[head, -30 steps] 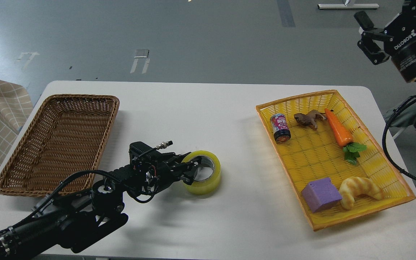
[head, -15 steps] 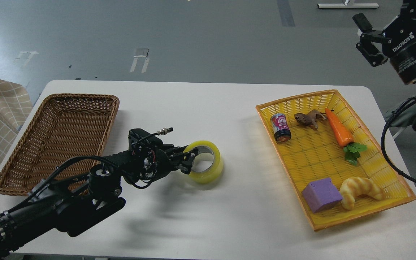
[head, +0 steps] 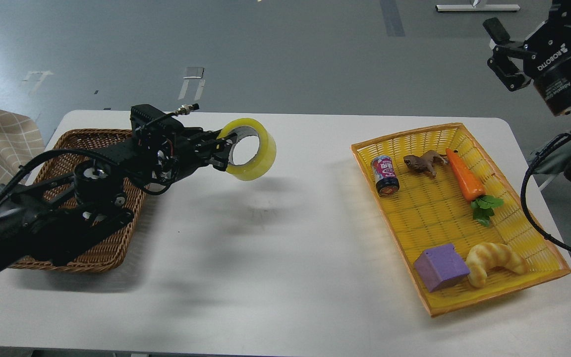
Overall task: Place and transfer tape with both arms
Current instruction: 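Lift the tape roll with the left gripper and carry it over the wicker basket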
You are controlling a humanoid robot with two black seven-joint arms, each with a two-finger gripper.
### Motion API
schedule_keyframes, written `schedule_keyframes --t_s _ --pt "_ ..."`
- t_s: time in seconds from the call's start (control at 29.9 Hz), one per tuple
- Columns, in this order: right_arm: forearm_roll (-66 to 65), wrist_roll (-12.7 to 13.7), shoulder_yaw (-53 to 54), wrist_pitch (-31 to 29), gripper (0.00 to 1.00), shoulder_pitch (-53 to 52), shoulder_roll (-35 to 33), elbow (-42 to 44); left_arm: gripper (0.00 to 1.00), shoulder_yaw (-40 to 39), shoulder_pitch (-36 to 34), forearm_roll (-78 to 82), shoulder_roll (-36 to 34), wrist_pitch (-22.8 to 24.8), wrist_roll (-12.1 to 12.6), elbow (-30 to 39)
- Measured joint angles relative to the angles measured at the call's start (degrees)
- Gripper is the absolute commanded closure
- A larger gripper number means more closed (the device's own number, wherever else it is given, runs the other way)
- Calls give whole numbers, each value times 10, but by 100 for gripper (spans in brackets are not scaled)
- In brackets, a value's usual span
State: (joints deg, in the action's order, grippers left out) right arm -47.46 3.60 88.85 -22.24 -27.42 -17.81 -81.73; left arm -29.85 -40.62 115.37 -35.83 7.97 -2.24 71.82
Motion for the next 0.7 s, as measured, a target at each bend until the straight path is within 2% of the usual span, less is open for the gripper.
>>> schedule_keyframes --t_s 0.23,0.5,0.7 --pt "0 0 -2 0 0 -1 6 0 100 0 -1 -16 -82 -13 -28 -5" --pt "0 0 -12 0 0 -3 8 1 100 4 7 -96 -156 -39 -38 -15" --pt "0 0 -12 0 0 -3 13 -1 100 8 34 -112 -212 -58 -70 -14"
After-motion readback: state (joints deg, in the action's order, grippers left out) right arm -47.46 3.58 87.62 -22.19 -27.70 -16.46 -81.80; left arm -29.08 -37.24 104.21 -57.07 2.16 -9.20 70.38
